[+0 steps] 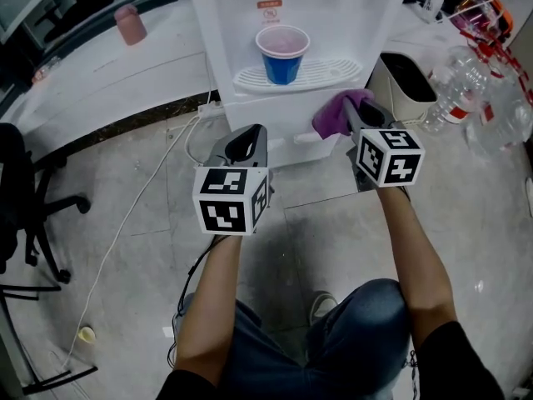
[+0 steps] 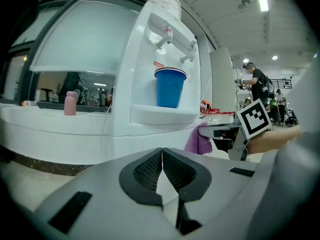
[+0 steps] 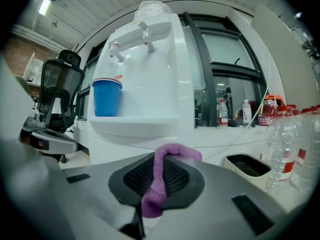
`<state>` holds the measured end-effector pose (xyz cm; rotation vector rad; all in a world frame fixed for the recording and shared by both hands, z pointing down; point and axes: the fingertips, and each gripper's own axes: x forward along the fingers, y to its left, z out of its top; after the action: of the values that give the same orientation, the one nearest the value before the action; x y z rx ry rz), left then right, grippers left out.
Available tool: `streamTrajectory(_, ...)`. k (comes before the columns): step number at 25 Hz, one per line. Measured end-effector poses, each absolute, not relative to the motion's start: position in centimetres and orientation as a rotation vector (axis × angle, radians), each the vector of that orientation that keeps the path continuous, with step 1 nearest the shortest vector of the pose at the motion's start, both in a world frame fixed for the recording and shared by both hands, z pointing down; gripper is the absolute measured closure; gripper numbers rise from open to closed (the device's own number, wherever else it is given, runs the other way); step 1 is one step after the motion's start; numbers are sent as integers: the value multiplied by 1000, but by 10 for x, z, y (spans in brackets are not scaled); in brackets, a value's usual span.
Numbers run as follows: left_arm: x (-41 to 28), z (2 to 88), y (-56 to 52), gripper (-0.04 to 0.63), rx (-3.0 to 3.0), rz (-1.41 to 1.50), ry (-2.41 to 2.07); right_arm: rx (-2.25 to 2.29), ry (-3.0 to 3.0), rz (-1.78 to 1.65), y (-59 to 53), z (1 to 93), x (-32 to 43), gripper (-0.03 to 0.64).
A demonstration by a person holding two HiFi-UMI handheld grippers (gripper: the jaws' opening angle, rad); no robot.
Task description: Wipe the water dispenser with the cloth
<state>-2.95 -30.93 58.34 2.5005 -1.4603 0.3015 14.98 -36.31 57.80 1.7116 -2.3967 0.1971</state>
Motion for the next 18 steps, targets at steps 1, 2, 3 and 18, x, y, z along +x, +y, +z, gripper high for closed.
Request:
streamTrajectory(1,-27,584,-309,569,2500,288,-1454,1735,-2384,206,-364,579,157,584)
streamTrajectory(2,-24,586,-308,569,2500,281,-1449,1750,-2374,212,-365,580,162,584)
streamTrajectory(3,-22,589,-308,569,2502,287,-1443,1758,-2368,214,-365,580,165,584)
streamTrajectory(18,-47,622,-301,569,2504,357,-1429,1495,-2503,45,-333,554,82,584)
